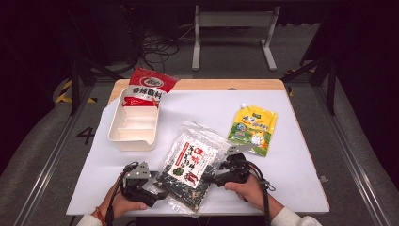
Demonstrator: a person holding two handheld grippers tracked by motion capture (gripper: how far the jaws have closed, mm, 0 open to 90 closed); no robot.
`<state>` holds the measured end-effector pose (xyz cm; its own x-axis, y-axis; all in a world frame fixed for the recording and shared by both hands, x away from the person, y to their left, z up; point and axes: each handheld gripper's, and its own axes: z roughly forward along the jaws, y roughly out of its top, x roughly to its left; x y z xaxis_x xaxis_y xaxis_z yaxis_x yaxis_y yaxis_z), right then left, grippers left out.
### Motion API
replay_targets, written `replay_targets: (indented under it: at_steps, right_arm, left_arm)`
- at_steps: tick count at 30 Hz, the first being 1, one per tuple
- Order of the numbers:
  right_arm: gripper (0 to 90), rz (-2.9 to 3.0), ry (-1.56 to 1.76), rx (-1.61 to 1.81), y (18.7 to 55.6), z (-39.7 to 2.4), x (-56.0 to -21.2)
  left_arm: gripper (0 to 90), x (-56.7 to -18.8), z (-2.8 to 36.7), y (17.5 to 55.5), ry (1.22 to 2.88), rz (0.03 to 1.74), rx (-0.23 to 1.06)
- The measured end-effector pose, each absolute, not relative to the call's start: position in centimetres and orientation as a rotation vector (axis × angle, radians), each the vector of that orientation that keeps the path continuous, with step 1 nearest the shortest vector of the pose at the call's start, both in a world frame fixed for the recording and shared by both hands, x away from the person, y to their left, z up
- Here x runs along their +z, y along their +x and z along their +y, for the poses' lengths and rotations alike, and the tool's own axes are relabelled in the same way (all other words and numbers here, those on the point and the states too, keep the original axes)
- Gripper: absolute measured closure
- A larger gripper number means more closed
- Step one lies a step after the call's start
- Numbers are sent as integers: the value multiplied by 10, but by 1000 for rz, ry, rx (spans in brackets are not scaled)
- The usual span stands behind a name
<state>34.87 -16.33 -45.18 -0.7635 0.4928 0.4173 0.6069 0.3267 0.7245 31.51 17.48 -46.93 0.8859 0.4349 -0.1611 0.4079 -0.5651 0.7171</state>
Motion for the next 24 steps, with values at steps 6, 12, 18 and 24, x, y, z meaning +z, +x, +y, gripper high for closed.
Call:
replay_targets:
  at_steps: [6, 12, 18, 24]
  right_arm:
    - [555, -2414, -952, -1555, 353, -162, -435]
    - [674, -2399, -834, -1698, 355, -171, -412]
    - [706, -2447, -739, -1772, 354, -174, -395]
    - [709, -2518, -704, -1763, 350, -174, -393]
  left_arm:
    - [184, -466, 172, 322, 2215, 617, 43]
    - [178, -452, 169, 341, 2117, 642, 72]
    - [186, -438, 165, 358, 2090, 624, 133]
    - [183, -435, 171, 357, 2066, 615, 186]
